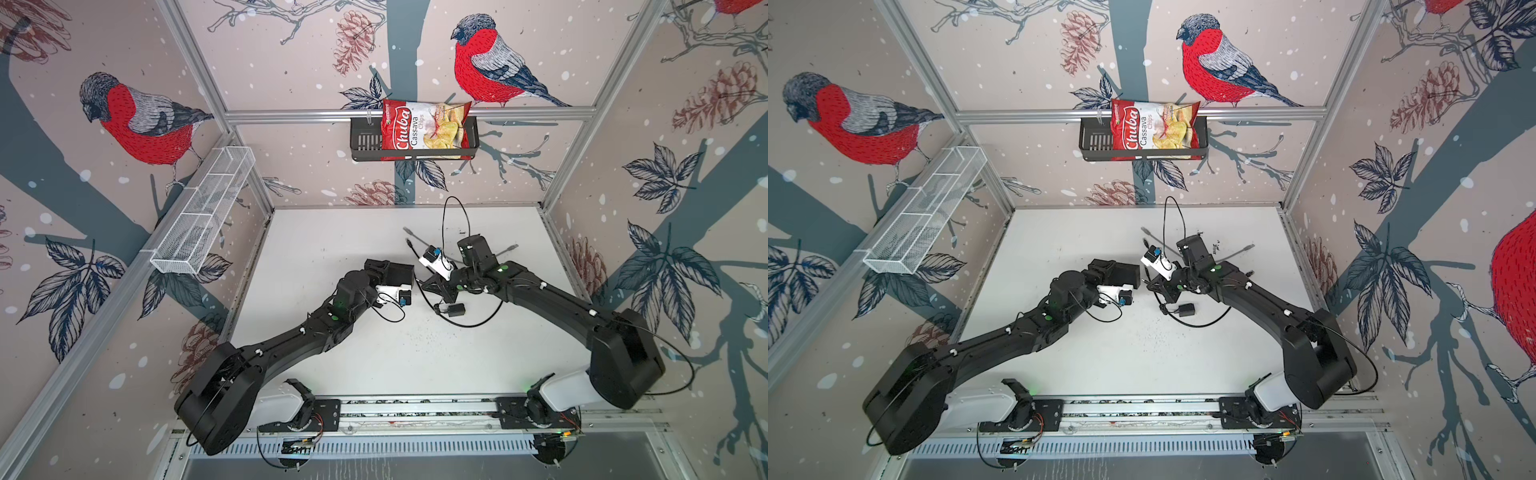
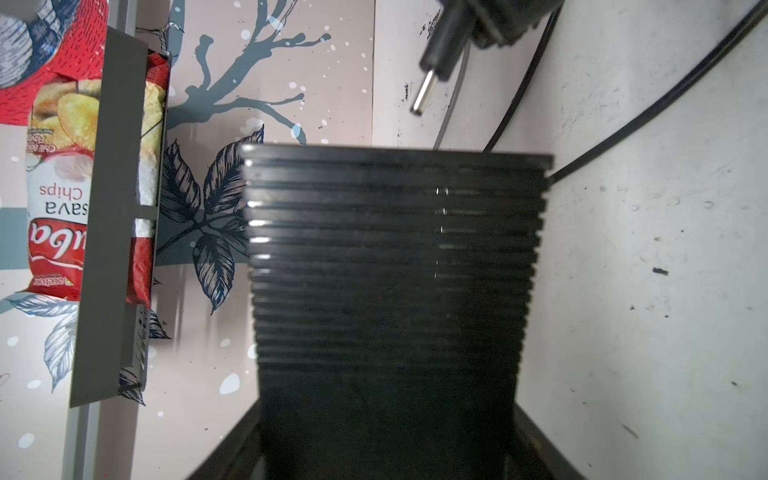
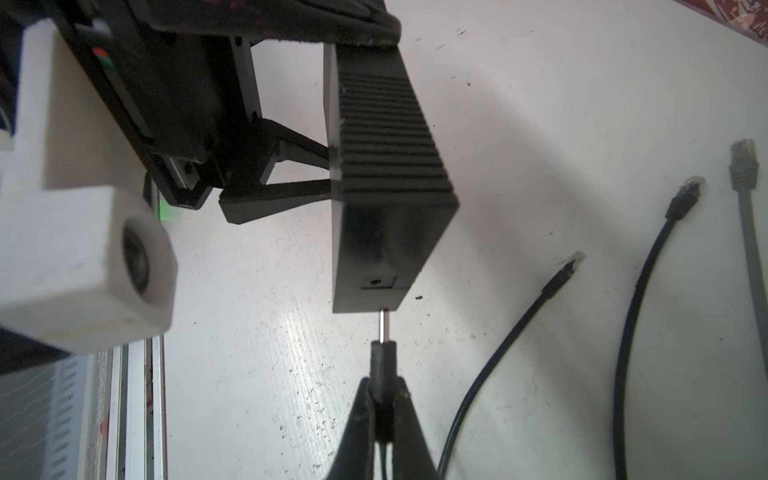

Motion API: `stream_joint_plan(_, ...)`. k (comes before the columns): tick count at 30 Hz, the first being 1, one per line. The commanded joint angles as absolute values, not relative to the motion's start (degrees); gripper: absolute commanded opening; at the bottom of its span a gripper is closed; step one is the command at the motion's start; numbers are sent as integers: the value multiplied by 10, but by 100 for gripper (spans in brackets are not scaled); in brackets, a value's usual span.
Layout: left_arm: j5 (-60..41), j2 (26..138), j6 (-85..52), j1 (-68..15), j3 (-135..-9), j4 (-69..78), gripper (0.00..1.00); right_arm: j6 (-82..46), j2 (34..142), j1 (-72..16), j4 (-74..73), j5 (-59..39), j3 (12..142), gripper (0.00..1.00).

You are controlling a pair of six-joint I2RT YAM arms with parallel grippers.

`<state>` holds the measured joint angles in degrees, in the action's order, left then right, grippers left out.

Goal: Insert the plug into the switch port
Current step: 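Raise the switch with the left gripper while the right brings the plug to it, then push the barrel plug into the port on the switch end with the right gripper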

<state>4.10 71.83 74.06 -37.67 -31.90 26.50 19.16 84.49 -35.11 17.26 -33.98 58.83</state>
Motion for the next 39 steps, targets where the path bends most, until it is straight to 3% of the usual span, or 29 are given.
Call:
stream_joint_plan(1, 38, 715, 767, -378, -311, 317, 57, 205, 849, -356, 184, -349, 596, 0)
stream_joint_plan(39, 53, 706, 813, -393, -299, 306, 56, 241, 893, -381, 202, -350, 618, 0)
